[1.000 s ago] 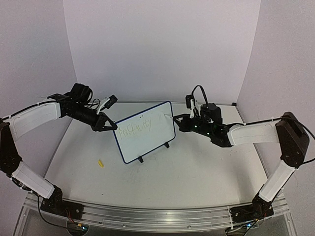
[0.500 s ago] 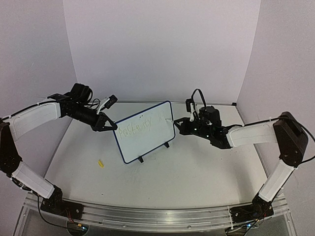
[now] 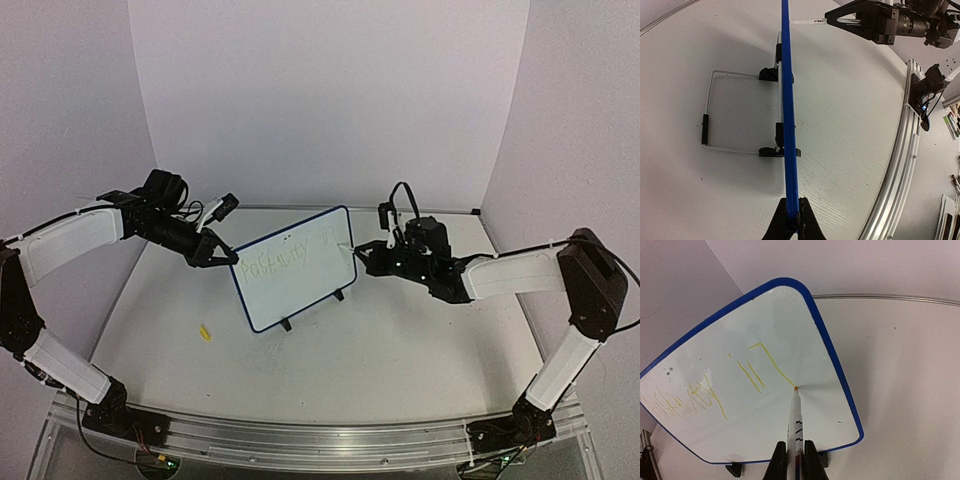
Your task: Write a sentence on the whiteboard
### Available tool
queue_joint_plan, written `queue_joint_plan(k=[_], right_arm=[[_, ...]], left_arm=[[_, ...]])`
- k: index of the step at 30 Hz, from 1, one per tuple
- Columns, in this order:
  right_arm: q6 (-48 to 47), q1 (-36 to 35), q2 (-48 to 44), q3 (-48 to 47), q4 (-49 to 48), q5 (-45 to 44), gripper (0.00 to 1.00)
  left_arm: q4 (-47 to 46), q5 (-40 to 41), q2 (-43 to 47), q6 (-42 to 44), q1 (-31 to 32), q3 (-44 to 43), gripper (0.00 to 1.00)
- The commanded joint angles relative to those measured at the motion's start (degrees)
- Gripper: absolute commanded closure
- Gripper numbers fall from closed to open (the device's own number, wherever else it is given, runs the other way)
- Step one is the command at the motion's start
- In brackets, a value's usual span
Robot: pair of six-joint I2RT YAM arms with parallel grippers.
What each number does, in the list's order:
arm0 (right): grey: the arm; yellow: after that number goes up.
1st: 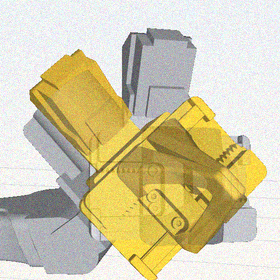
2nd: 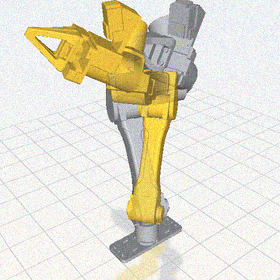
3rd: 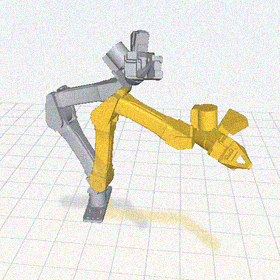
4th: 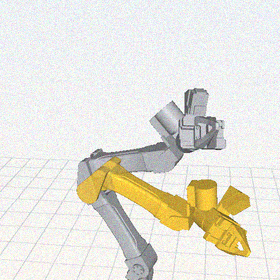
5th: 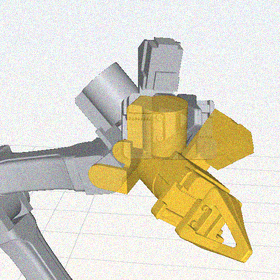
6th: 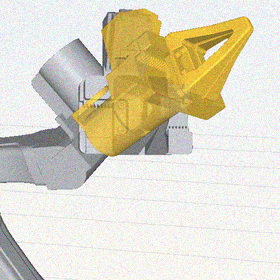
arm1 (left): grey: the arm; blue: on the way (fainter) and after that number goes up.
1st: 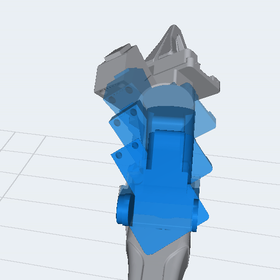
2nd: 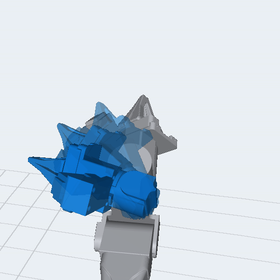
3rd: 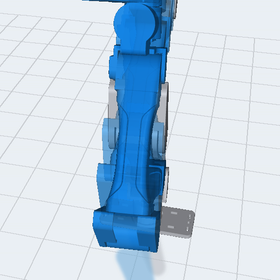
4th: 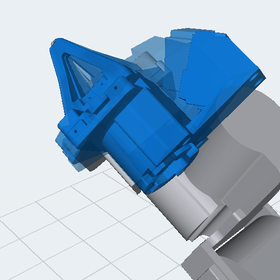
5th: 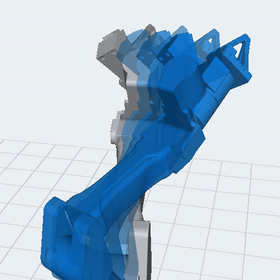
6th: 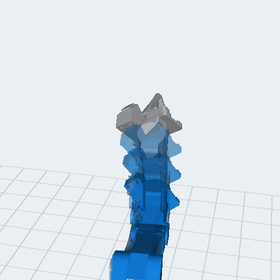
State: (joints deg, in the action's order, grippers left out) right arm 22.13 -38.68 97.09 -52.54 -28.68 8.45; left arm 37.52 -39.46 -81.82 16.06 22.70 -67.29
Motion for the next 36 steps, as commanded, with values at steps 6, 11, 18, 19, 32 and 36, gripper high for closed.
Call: queue_joint_plan(k=[6,11,18,19,32,36], right_arm=[[-1.55,-0.17,-9.85,3.35,5.18,-0.08,1.0],[-4.3,-0.18,-15.22,5.19,7.9,5.88,1.0],[-8.42,-4.51,-11.68,3.11,7.36,21.56,1.0],[-8.83,-5.7,-10.32,2.23,7.33,22.24,1.0],[-10.39,-12.24,6.59,-9.58,3.71,28.61,1.0],[-9.86,-12.38,10.6,-12.4,3.25,28.76,1.0]], left_arm=[[1.37,-0.01,-0.09,0.77,0.42,-1.39,1.0],[1.39,-0.01,0.17,0.75,0.44,-1.34,1.0],[1.42,-0.11,0.25,0.79,0.44,-1.29,1.0],[1.42,-0.1,0.26,0.76,0.42,-1.27,1.0],[1.42,0.17,0.34,0.82,0.42,-1.07,1.0],[1.45,0.24,0.25,0.79,0.42,-1.05,1.0]])
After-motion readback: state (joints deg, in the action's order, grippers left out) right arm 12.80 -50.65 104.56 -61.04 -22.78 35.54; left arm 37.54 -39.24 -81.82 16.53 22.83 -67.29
